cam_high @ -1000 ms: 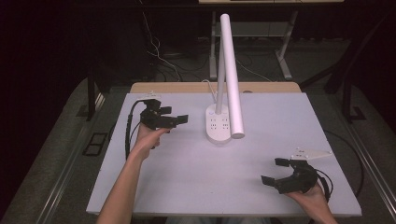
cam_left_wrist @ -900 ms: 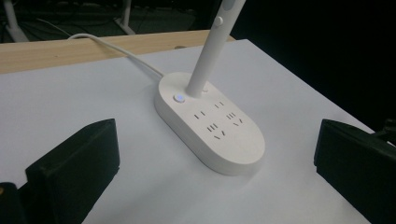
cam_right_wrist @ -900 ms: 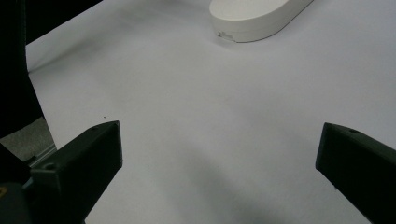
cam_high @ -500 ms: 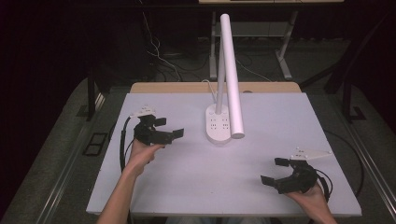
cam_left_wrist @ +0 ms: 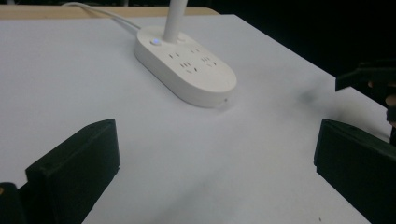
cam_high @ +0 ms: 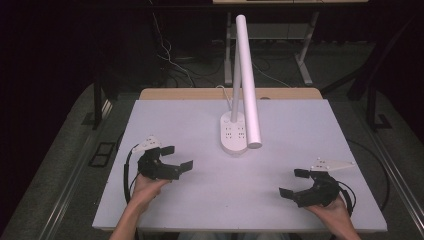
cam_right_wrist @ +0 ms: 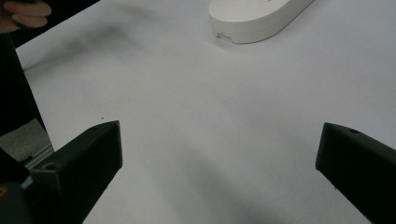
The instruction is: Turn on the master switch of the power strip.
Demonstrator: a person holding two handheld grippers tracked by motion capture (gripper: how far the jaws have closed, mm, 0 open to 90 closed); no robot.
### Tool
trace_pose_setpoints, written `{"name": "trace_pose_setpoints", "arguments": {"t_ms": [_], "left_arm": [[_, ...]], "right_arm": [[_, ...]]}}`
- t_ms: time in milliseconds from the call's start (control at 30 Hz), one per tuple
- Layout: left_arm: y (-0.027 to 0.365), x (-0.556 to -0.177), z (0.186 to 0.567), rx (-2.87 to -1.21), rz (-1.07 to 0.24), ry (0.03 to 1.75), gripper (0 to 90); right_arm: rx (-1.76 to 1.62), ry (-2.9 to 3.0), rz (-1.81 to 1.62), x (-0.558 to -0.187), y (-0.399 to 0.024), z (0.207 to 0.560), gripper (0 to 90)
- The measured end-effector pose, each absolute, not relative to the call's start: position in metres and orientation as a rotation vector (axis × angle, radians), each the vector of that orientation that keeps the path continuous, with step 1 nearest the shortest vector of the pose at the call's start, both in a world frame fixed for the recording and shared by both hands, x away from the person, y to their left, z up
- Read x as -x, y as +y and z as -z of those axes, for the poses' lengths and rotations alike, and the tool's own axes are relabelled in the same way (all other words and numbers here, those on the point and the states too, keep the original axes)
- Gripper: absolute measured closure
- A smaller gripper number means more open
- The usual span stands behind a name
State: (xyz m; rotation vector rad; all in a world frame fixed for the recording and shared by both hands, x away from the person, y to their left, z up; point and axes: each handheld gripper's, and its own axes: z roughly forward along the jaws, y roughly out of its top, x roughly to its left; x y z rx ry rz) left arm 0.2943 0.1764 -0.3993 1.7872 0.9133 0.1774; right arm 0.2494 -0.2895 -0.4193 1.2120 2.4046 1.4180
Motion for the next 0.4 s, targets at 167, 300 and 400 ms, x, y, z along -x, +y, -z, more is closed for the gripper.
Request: {"name": "trace_pose_setpoints", "arguments": {"t_ms": [167, 300, 400], "left_arm": [[0.175, -0.276, 0.412, -1.810, -0.162, 0.905, 0.0], [0.177, -0.266, 0.417, -1.823, -0.167, 0.896, 0.0], [0.179, -0.263, 0.419, -1.820, -0.170, 0.897, 0.0]], "right_arm": [[-1.212, 2.399, -1.424, -0.249, -0.290, 0.419, 0.0], [-1.206, 2.406, -1.422, -0.248, -0.289, 0.420, 0.0], [-1.206, 2.411, -1.420, -0.247, -0.287, 0.421, 0.0]]}}
